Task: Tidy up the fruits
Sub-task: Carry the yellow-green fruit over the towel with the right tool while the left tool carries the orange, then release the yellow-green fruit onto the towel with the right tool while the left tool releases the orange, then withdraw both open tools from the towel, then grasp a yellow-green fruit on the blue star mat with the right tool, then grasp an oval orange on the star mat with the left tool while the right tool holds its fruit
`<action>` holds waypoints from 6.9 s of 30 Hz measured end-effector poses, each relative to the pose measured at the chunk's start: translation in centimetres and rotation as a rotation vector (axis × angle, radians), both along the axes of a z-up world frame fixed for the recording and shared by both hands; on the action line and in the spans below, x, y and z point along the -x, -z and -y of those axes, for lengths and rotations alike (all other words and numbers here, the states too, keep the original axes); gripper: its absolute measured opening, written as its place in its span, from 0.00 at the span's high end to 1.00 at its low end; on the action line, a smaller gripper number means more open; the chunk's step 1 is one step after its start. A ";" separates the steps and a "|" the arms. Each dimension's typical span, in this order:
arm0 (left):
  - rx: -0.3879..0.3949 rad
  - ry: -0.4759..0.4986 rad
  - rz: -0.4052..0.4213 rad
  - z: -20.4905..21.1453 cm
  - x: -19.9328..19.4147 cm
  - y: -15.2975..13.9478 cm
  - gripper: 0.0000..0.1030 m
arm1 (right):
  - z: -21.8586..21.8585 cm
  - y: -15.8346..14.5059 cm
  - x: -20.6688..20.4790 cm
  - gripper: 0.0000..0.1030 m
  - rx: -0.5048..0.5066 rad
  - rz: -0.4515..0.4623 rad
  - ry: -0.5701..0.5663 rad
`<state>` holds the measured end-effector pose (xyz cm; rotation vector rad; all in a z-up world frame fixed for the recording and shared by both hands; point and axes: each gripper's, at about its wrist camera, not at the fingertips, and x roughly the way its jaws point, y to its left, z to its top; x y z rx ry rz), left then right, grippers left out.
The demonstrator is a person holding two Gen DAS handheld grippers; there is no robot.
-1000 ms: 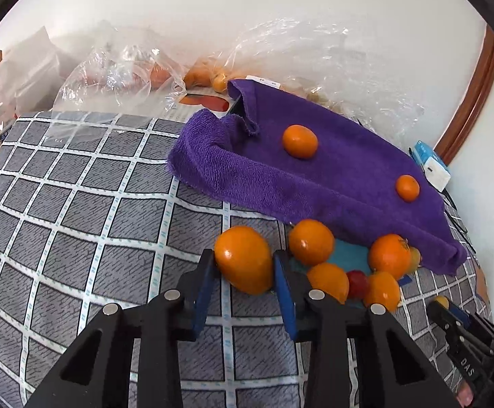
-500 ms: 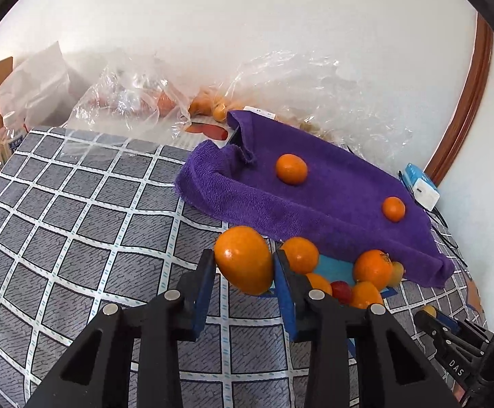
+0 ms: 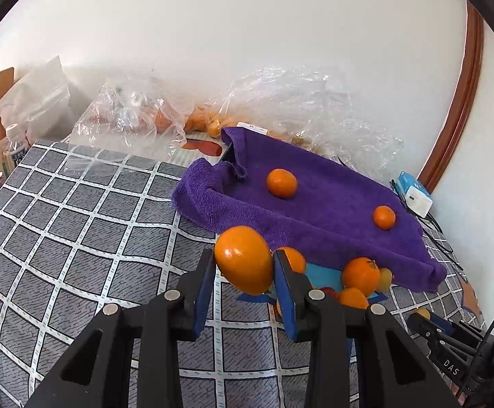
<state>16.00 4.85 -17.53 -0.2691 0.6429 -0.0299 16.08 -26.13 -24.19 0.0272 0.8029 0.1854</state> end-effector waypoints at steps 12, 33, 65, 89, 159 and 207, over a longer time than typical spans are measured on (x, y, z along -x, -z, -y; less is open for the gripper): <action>-0.019 -0.012 0.038 -0.2 0.5 -1.6 0.68 | 1.0 -0.5 -0.2 0.76 -0.051 -0.008 0.051; 0.012 -0.041 0.076 -0.4 -7.7 -5.3 0.68 | 0.4 -9.4 -8.7 0.76 -0.112 0.160 0.044; 0.054 0.047 -0.038 -0.3 -10.9 0.5 0.68 | 0.6 -1.7 -12.3 0.76 -0.042 0.021 0.041; -0.084 0.063 -0.064 2.4 -11.4 1.1 0.68 | 0.2 -1.2 -12.1 0.57 0.034 0.026 0.075; -0.022 0.041 -0.156 -4.6 0.3 2.8 0.37 | -3.4 -1.1 -2.2 0.75 -0.005 -0.013 -0.093; -0.018 0.184 -0.196 3.1 -1.8 1.9 0.70 | 2.5 0.1 -0.3 0.73 -0.097 -0.011 -0.005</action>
